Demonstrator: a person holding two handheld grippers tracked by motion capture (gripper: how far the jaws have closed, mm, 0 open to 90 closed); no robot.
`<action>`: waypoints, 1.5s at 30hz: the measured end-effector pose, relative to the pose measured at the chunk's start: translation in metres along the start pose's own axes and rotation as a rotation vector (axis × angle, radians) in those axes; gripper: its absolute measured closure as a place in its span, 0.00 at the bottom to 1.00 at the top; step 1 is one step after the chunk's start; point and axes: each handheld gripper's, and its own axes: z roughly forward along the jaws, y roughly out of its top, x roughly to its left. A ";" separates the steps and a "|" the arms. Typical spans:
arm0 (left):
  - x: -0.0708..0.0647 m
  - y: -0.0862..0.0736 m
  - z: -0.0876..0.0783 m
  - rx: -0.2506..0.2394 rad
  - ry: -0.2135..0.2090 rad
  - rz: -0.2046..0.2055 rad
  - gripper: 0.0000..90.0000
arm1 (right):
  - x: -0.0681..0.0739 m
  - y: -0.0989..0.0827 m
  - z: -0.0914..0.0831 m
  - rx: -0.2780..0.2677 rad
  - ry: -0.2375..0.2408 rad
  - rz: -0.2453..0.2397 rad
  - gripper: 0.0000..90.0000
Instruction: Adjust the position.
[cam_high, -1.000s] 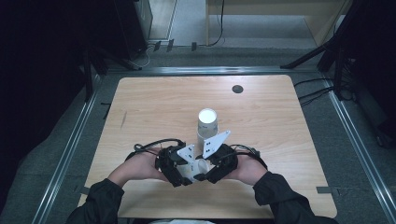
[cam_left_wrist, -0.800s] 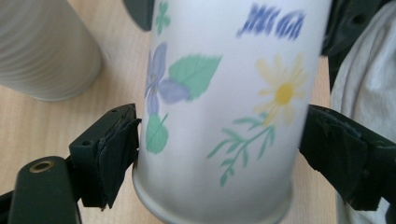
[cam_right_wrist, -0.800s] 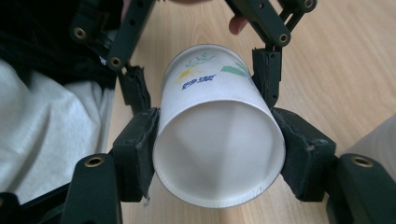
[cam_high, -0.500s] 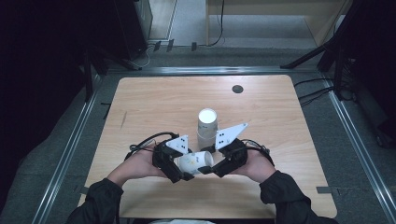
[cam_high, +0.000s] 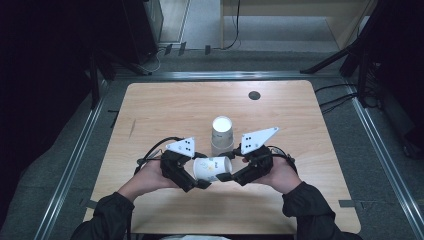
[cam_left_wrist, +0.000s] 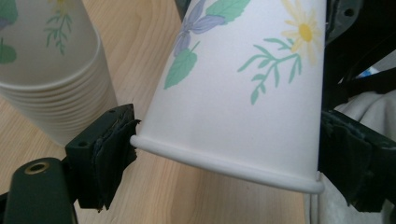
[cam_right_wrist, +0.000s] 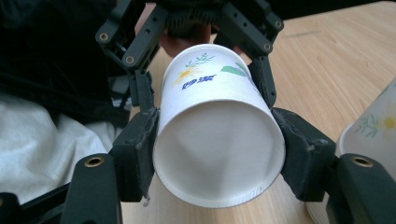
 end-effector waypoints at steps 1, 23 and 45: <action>-0.001 0.000 -0.001 -0.015 0.000 0.003 0.13 | 0.000 0.000 -0.001 -0.006 0.006 0.003 0.40; -0.001 -0.005 -0.016 -0.080 -0.007 0.012 0.28 | -0.004 0.002 -0.002 -0.046 0.061 0.037 0.32; 0.009 -0.002 -0.004 0.209 0.008 0.044 0.28 | 0.001 -0.017 0.013 0.155 -0.064 -0.022 0.30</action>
